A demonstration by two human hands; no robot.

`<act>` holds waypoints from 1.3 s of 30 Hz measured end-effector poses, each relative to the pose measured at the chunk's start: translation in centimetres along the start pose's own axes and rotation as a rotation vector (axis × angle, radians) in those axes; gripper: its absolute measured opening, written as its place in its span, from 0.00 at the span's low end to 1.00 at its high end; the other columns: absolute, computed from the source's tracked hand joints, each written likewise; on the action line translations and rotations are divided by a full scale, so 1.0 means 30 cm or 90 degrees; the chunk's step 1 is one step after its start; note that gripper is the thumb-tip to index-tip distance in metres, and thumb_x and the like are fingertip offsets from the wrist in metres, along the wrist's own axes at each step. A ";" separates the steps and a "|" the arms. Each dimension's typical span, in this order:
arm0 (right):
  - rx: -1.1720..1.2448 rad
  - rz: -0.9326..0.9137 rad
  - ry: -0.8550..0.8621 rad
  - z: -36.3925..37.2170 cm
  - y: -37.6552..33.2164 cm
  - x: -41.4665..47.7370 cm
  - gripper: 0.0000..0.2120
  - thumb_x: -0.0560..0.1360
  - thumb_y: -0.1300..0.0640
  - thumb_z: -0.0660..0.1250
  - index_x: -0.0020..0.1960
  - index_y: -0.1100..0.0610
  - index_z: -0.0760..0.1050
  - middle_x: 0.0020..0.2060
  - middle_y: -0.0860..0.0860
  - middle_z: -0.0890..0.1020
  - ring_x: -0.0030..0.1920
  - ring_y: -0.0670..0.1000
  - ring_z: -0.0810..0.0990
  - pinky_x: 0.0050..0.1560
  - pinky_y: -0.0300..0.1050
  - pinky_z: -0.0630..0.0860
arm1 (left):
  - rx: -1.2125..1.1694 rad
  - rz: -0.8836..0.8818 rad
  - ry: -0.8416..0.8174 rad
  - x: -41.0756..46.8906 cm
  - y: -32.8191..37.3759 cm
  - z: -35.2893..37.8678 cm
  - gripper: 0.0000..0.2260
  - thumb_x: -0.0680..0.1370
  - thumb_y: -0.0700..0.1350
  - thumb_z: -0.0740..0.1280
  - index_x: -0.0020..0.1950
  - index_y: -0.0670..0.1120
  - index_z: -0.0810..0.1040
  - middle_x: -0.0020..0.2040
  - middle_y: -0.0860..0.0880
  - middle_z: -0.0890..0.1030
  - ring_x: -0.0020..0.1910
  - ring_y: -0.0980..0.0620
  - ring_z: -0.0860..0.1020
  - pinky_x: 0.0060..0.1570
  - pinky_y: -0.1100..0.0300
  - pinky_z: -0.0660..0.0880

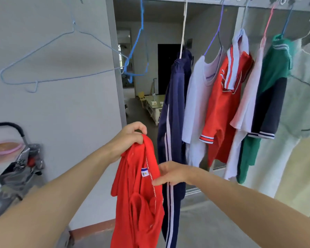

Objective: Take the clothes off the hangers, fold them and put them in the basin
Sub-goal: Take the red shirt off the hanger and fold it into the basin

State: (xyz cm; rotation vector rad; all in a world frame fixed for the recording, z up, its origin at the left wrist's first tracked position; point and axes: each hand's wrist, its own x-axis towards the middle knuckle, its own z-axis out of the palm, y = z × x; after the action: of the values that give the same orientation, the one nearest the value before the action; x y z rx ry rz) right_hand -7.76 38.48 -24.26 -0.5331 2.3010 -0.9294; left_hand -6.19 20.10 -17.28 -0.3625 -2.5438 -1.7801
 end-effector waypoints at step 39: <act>-0.244 0.339 0.934 -0.384 0.738 -1.234 0.18 0.76 0.49 0.52 0.53 0.54 0.78 0.48 0.55 0.82 0.51 0.57 0.78 0.44 0.45 0.69 | 0.128 0.234 -0.407 0.391 0.372 1.170 0.20 0.64 0.59 0.74 0.45 0.45 0.83 0.38 0.51 0.84 0.39 0.55 0.81 0.50 0.52 0.77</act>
State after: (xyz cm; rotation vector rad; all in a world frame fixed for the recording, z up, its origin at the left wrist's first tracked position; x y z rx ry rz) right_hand 9.11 79.59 -19.77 0.9774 3.5985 -0.6165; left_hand -11.21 58.41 -17.58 -1.4800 -2.7256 -1.4132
